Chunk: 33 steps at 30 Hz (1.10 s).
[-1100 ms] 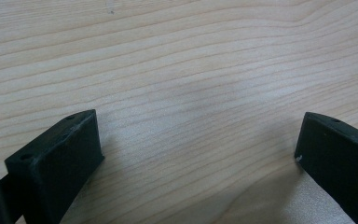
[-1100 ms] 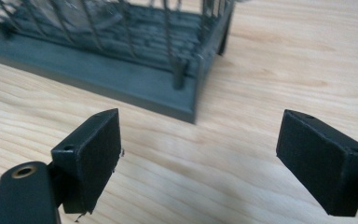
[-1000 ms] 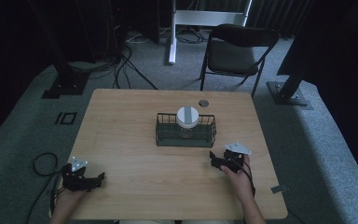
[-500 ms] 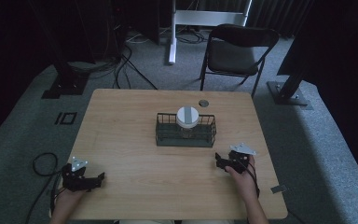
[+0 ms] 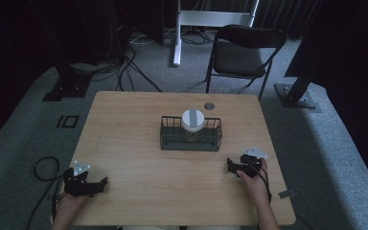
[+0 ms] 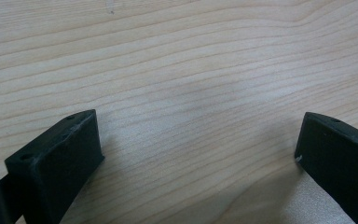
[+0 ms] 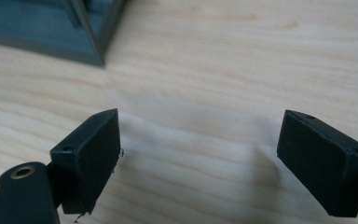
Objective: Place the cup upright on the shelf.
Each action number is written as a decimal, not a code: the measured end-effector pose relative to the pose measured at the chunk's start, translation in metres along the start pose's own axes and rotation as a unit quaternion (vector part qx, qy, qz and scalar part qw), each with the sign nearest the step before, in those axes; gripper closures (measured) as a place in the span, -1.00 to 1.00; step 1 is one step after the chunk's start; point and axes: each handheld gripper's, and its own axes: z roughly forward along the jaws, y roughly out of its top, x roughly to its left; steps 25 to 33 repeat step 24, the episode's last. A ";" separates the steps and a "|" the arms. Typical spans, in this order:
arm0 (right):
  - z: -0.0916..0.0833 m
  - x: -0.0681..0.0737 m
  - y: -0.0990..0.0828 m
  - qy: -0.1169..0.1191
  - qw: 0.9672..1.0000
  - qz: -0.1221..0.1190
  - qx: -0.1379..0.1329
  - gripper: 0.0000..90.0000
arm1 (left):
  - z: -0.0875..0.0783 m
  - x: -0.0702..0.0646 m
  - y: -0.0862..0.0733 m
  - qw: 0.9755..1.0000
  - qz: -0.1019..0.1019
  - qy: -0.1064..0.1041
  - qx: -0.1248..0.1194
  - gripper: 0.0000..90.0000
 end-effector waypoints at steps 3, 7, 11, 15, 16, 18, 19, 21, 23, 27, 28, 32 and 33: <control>0.001 -0.004 -0.001 -0.005 1.000 -0.005 0.020 -0.72 | 0.000 0.000 0.000 1.000 0.000 0.000 0.000 -0.99; 0.001 -0.006 -0.001 0.001 1.000 0.004 0.023 -0.72 | 0.000 0.000 0.000 1.000 0.000 0.000 0.000 -0.99; 0.001 -0.007 -0.001 0.005 1.000 0.005 0.023 -0.73 | 0.000 0.000 0.000 1.000 0.000 0.000 0.000 -0.99; 0.001 -0.007 -0.001 0.005 1.000 0.004 0.024 -0.74 | 0.000 0.000 0.000 1.000 0.000 0.000 0.000 -0.99; 0.002 -0.007 -0.001 0.006 1.000 0.003 0.024 -0.74 | 0.000 0.000 0.000 1.000 0.000 0.000 0.000 -0.99; 0.002 -0.007 -0.001 0.006 1.000 0.003 0.024 -0.74 | 0.000 0.000 0.000 1.000 0.000 0.000 0.000 -0.99; 0.002 -0.007 -0.001 0.005 1.000 0.003 0.024 -0.74 | 0.000 0.000 0.000 1.000 0.000 0.000 0.000 -0.99; 0.002 -0.007 -0.001 0.005 1.000 0.003 0.024 -0.74 | 0.000 0.000 0.000 1.000 0.000 0.000 0.000 -0.99; 0.002 -0.007 -0.001 0.005 1.000 0.003 0.024 -0.74 | 0.000 0.000 0.000 1.000 0.000 0.000 0.000 -0.99; 0.002 -0.007 -0.001 0.005 1.000 0.003 0.024 -0.74 | 0.000 0.000 0.000 1.000 0.000 0.000 0.000 -0.99; 0.002 -0.007 -0.001 0.005 1.000 0.003 0.024 -0.74 | 0.000 0.000 0.000 1.000 0.000 0.000 0.000 -0.99; 0.002 -0.007 -0.001 0.005 1.000 0.003 0.024 -0.74 | 0.000 0.000 0.000 1.000 0.000 0.000 0.000 -0.99; 0.002 -0.007 -0.001 0.005 1.000 0.003 0.024 -0.74 | 0.000 0.000 0.000 1.000 0.000 0.000 0.000 -0.99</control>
